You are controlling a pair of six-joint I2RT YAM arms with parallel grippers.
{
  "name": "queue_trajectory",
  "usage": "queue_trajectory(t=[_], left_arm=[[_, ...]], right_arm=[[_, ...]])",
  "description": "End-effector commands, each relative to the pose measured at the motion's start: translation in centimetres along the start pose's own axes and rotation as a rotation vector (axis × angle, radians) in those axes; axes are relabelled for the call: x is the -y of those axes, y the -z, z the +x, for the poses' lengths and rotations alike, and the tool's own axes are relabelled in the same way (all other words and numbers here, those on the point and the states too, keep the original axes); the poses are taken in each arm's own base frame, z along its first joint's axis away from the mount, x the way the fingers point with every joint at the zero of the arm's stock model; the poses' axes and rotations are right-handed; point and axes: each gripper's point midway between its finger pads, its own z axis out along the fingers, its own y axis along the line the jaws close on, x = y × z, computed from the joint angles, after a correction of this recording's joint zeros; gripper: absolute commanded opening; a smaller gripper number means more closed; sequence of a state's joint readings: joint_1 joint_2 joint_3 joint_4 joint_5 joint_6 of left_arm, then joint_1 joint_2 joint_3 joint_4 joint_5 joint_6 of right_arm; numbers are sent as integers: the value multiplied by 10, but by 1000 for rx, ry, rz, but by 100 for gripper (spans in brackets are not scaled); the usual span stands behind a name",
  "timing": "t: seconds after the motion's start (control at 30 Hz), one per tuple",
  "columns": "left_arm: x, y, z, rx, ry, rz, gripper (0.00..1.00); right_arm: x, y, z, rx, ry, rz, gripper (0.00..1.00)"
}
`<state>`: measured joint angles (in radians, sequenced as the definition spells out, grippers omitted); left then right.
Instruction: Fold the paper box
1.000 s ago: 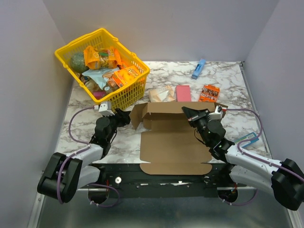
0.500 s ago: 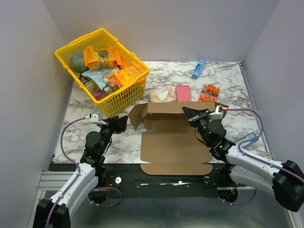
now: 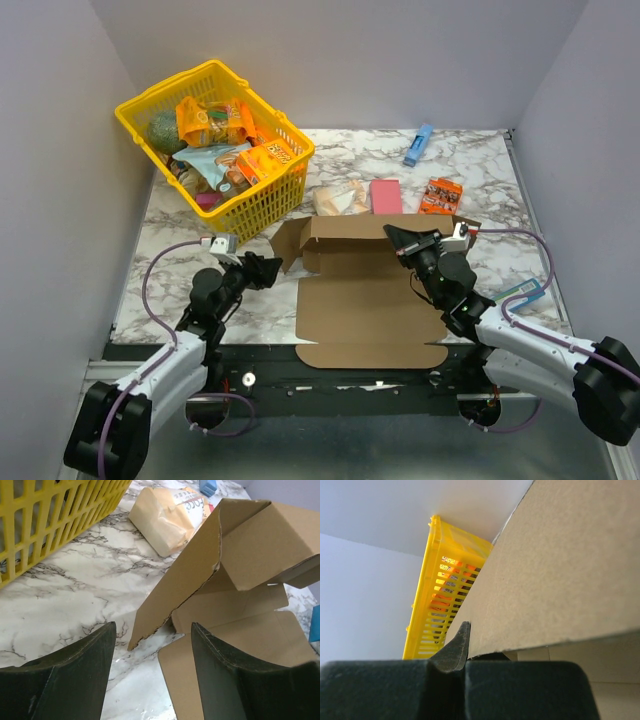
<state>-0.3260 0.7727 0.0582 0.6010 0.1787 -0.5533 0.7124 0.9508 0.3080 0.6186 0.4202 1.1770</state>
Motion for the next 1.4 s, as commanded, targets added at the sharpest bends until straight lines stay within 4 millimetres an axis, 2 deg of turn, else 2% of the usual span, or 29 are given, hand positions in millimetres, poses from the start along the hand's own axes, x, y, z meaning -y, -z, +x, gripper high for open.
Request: queue_trajectory(t=[0.0, 0.17, 0.2, 0.37, 0.4, 0.5, 0.6, 0.63, 0.77, 1.17, 1.37], left_arm=[[17, -10, -10, 19, -47, 76, 68], [30, -28, -14, 1, -83, 104, 53], [31, -30, -14, -1, -94, 102, 46], [40, -35, -13, -3, -124, 87, 25], [41, -36, -13, -4, -126, 83, 16], [52, -38, -12, -17, -129, 84, 0], [62, -38, -4, -55, -130, 84, 0], [60, -38, -1, -70, -126, 57, 0], [65, -40, -7, -62, -78, -5, 0], [112, -45, -3, -96, -78, 47, 0], [125, -53, 3, -123, -114, 40, 0]], right_arm=[[24, 1, 14, -60, 119, 78, 1], [24, -1, 15, -67, 119, 78, 1], [24, -1, 16, -69, 119, 79, 0], [26, -1, 15, -64, 124, 85, 1], [27, -1, 15, -64, 128, 90, 0], [28, -2, 16, -64, 123, 93, 0], [29, -3, 16, -60, 121, 93, 0], [29, -3, 17, -62, 122, 94, 0], [35, -3, 17, -61, 116, 116, 1], [46, 2, 15, -46, 104, 146, 1], [47, 4, 13, -42, 105, 148, 0]])
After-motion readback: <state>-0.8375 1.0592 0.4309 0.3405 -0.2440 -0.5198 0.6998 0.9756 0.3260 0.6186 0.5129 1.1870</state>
